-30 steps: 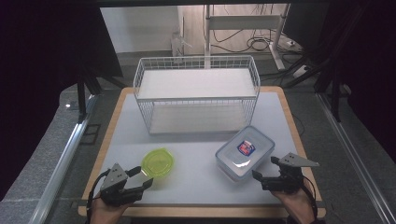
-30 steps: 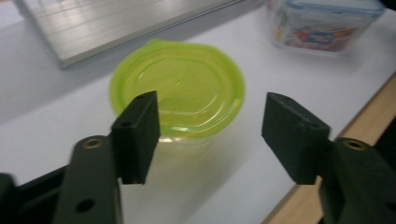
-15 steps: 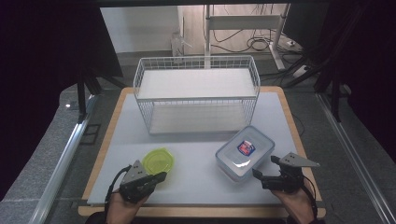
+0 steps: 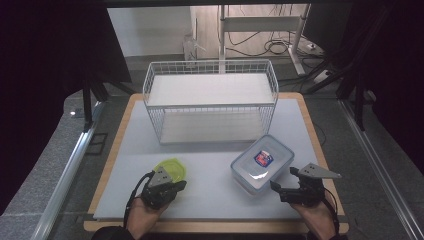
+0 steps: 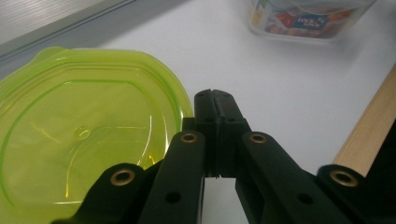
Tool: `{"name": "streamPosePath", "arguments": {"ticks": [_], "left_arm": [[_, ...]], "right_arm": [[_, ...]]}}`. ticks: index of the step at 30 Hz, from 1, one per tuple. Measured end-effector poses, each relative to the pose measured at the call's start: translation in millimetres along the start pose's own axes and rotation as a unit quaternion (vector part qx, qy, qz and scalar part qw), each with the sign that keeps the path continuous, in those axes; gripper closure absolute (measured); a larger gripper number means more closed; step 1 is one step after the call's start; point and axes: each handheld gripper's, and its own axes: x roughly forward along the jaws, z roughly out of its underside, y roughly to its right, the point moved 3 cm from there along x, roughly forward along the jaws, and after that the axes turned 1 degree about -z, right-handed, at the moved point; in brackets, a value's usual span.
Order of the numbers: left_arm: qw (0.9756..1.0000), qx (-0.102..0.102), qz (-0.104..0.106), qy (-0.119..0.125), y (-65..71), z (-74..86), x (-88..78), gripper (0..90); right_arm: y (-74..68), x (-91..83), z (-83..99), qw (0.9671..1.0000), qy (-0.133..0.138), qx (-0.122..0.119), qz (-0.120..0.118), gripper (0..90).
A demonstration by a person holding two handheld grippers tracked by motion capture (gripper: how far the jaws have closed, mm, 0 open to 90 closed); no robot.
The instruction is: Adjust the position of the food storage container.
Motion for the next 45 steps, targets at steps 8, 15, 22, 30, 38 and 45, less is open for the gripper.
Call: {"name": "streamPosePath", "arguments": {"ticks": [8, 15, 22, 30, 38, 45], "left_arm": [[0.9997, -0.016, -0.017, 0.0, -17.2, 0.0, -1.8, 90.0], [0.9991, -0.028, -0.031, 0.0, -36.8, -0.8, -3.7, 90.0], [0.9979, -0.032, -0.056, -0.011, -57.2, 0.0, -3.7, 90.0], [0.9964, -0.048, -0.069, -0.009, -75.6, 0.6, -5.9, 90.0], [0.9982, -0.029, -0.052, 0.01, -57.7, -3.3, -8.5, 87.1], [0.9993, -0.011, -0.035, 0.013, -42.7, -4.0, -3.5, 73.3]], "right_arm": [[-0.3, 0.7, 0.3, 1.0, -0.002, -0.004, -0.002, 9.9], [0.0, 1.2, 0.7, 1.0, -0.004, 0.006, -0.006, 11.7], [-0.1, 1.7, 1.3, 0.9999, -0.012, 0.005, -0.009, 15.0], [-0.5, 2.7, 2.3, 0.9997, -0.021, 0.001, -0.01, 16.1], [2.8, 1.4, 1.8, 0.9995, -0.025, 0.016, -0.011, 19.8], [21.6, -4.3, -7.6, 0.9997, -0.02, 0.017, 0.002, 49.2]]}}
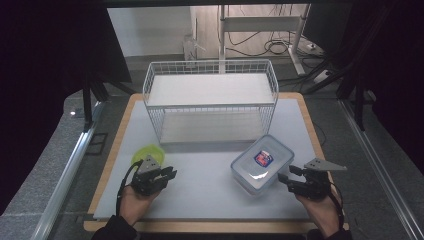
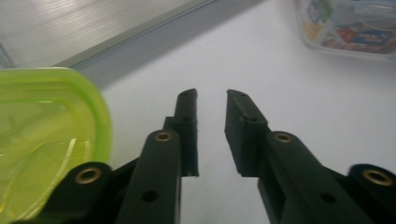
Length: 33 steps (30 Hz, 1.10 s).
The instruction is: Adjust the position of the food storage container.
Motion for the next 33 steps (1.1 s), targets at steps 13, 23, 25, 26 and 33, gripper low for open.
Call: {"name": "streamPosePath", "arguments": {"ticks": [13, 23, 25, 26, 33], "left_arm": [[0.9993, 0.019, 0.03, 0.013, 23.7, -1.9, 8.2, 58.7], [0.9984, 0.024, 0.051, 0.004, 33.9, -0.8, 14.0, 68.5], [0.9977, 0.026, 0.062, 0.001, 38.6, -0.8, 16.2, 68.7], [0.9977, 0.026, 0.062, 0.001, 38.6, -0.8, 16.2, 68.8], [0.9958, 0.036, 0.083, -0.013, 52.6, 0.0, 22.9, 69.4]], "right_arm": [[47.9, 12.9, -31.2, 0.9971, 0.004, -0.017, 0.074, 90.0], [85.2, 49.1, -34.7, 0.9975, -0.041, -0.005, 0.057, 90.0], [87.1, 50.5, -34.7, 0.998, -0.042, -0.003, 0.046, 90.0], [87.1, 50.5, -34.7, 0.998, -0.042, -0.003, 0.046, 90.0], [73.7, 48.7, -29.4, 0.9979, -0.062, -0.015, 0.005, 90.0]]}}
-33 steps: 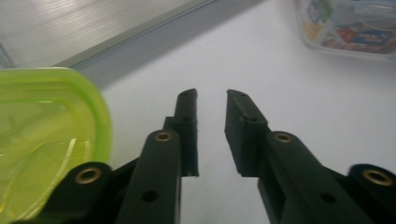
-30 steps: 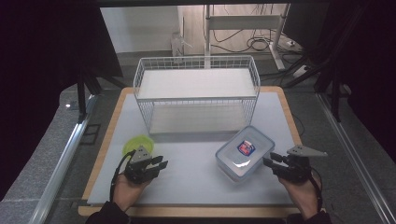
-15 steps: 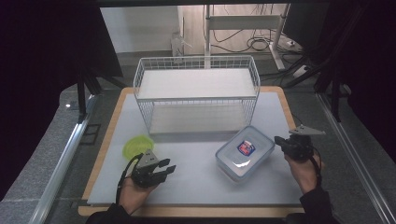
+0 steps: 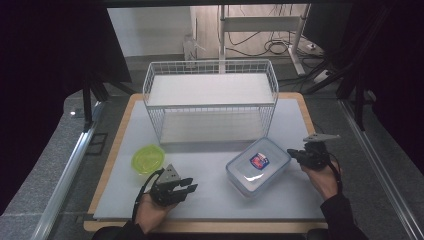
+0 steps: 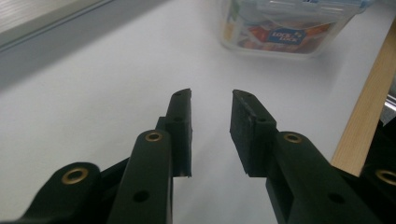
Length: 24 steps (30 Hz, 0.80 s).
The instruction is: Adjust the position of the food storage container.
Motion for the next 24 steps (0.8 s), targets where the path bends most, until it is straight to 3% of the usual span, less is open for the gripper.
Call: {"name": "streamPosePath", "arguments": {"ticks": [7, 12, 16, 19, 20, 23, 24], "left_arm": [[0.9999, -0.002, 0.011, -0.005, 4.5, 0.9, 2.9, 70.2], [0.9997, -0.009, 0.024, -0.006, 8.5, 1.8, 4.5, 70.9], [0.9992, -0.012, 0.034, -0.018, 15.4, 3.5, 9.6, 71.4], [0.9991, -0.009, 0.033, -0.024, 17.1, 4.0, 11.5, 71.5], [0.9991, -0.008, 0.032, -0.026, 17.6, 4.1, 12.0, 71.7], [0.9993, -0.009, 0.015, -0.032, 15.6, 4.8, 11.4, 73.8], [0.9993, -0.014, 0.013, -0.031, 13.2, 5.4, 10.4, 73.8]], "right_arm": [[-24.4, -2.2, 5.7, 0.9997, -0.011, -0.019, -0.01, 90.0], [-43.1, -4.8, 11.6, 0.9993, -0.014, -0.015, -0.029, 90.0], [-65.8, -7.3, 19.3, 0.9981, -0.026, -0.029, -0.047, 90.0], [-74.6, -8.6, 22.1, 0.9974, -0.029, -0.037, -0.055, 90.0], [-83.5, -9.4, 24.2, 0.9966, -0.032, -0.045, -0.062, 90.0], [-92.0, -10.1, 26.1, 0.9957, -0.035, -0.05, -0.07, 90.0], [-98.8, -11.7, 27.2, 0.9956, -0.04, -0.059, -0.062, 90.0]]}}
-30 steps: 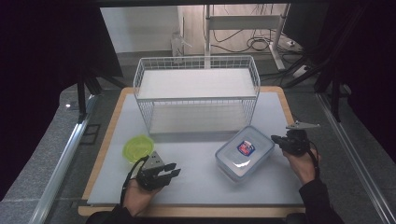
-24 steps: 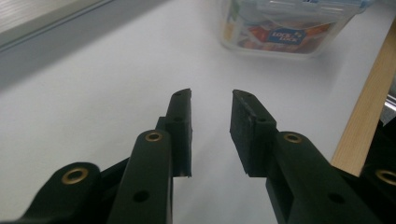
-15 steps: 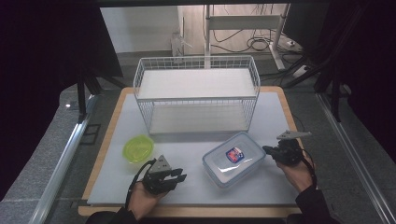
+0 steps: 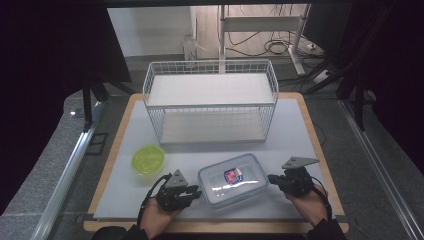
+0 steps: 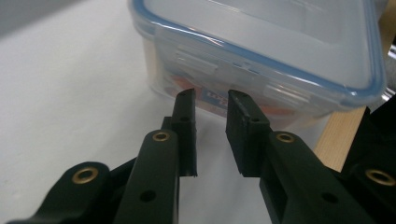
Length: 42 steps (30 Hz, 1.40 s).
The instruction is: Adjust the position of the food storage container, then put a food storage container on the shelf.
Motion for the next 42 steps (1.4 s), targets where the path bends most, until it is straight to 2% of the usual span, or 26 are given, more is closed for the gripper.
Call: {"name": "streamPosePath", "arguments": {"ticks": [3, 6, 9, 11, 14, 17, 22, 24, 25, 26, 27, 29, 30, 32, 33, 34, 35, 36, 37, 39, 40, 41, 42], "left_arm": [[0.9998, -0.016, -0.008, 0.001, -7.9, 0.6, -1.8, 75.1], [0.9997, -0.018, -0.017, 0.003, -11.9, -0.6, -1.8, 76.9], [0.9991, -0.02, -0.037, 0.001, -22.0, -5.1, -0.8, 77.9], [0.9989, -0.026, -0.039, 0.001, -24.6, -6.3, -0.3, 78.5], [0.9982, -0.03, -0.052, -0.001, -33.8, -9.4, 2.3, 80.2], [0.9979, -0.028, -0.059, -0.002, -36.6, -11.6, 3.5, 81.1], [0.998, -0.03, -0.056, -0.004, -42.7, -12.4, 1.5, 74.6], [0.9976, -0.031, -0.061, 0.006, -43.4, -12.3, -6.2, 68.3], [0.9975, -0.028, -0.064, 0.008, -43.5, -11.8, -9.0, 60.1], [0.9975, -0.021, -0.067, 0.012, -43.5, -10.7, -12.4, 60.1], [0.9975, -0.014, -0.068, 0.015, -43.2, -8.6, -15.7, 56.3], [0.9972, -0.007, -0.073, 0.013, -42.0, -5.2, -18.6, 46.7], [0.9961, 0.001, -0.088, 0.008, -40.9, -2.1, -20.9, 41.0], [0.9959, 0.002, -0.089, 0.01, -40.9, -1.2, -21.7, 33.8], [0.996, -0.001, -0.088, 0.013, -41.0, -0.6, -22.4, 33.8], [0.9966, -0.003, -0.081, 0.018, -41.9, -0.3, -23.8, 26.9], [0.9966, -0.003, -0.081, 0.018, -41.9, -0.3, -23.8, 25.0], [0.9975, -0.006, -0.064, 0.03, -43.1, -0.6, -24.9, 21.4], [0.9975, -0.006, -0.064, 0.03, -43.1, -0.6, -24.9, 18.8], [0.998, -0.009, -0.049, 0.04, -44.1, -0.8, -25.5, 16.9], [0.998, -0.009, -0.049, 0.04, -44.1, -0.8, -25.5, 13.8], [0.9984, -0.001, -0.038, 0.042, -44.3, -0.8, -25.2, 13.8], [0.9985, 0.007, -0.035, 0.041, -44.4, -0.8, -24.8, 9.2]], "right_arm": [[-4.6, -0.5, 1.8, 1.0, -0.001, 0.003, -0.009, 90.0], [-7.9, -0.9, 3.4, 0.9999, 0.0, 0.004, -0.013, 90.0], [-14.9, -1.1, 5.6, 0.9999, -0.001, 0.003, -0.016, 90.0], [-17.1, -0.6, 6.1, 0.9998, -0.002, 0.004, -0.019, 90.0], [-28.7, 6.1, 8.3, 0.9994, -0.016, -0.006, -0.03, 90.0], [-34.2, 7.6, 7.4, 0.9995, -0.019, -0.018, -0.019, 90.0], [-32.7, 8.5, 7.4, 0.9993, -0.018, -0.007, -0.031, 90.0], [-31.0, 7.6, 7.7, 0.9995, -0.021, -0.014, -0.021, 88.2], [-28.3, 6.1, 8.0, 0.9996, -0.019, -0.021, -0.008, 84.8], [-28.3, 6.1, 8.0, 0.9996, -0.019, -0.021, -0.008, 84.8], [-26.5, 5.0, 8.0, 0.9996, -0.015, -0.021, -0.006, 82.2], [-22.5, 3.1, 7.4, 0.9997, -0.005, -0.024, 0.005, 72.0], [-20.3, 2.0, 7.1, 0.9997, 0.001, -0.023, 0.01, 65.5], [-17.9, 0.9, 6.7, 0.9996, 0.008, -0.021, 0.016, 56.2], [-17.9, 0.9, 6.7, 0.9996, 0.008, -0.021, 0.016, 56.2], [-14.9, 0.1, 6.0, 0.9996, 0.014, -0.017, 0.019, 45.8], [-14.9, 0.1, 6.0, 0.9996, 0.014, -0.017, 0.019, 45.8], [-11.3, -0.4, 4.9, 0.9994, 0.025, -0.013, 0.019, 36.5], [-11.3, -0.4, 4.9, 0.9994, 0.025, -0.013, 0.019, 36.5], [-8.2, -0.8, 3.7, 0.9993, 0.034, -0.006, 0.016, 28.7], [-8.2, -0.8, 3.7, 0.9993, 0.034, -0.006, 0.016, 28.7], [-6.5, -1.3, 3.0, 0.9991, 0.039, -0.002, 0.013, 24.9], [-4.9, -2.0, 1.7, 0.9989, 0.045, 0.005, 0.01, 19.0]]}}
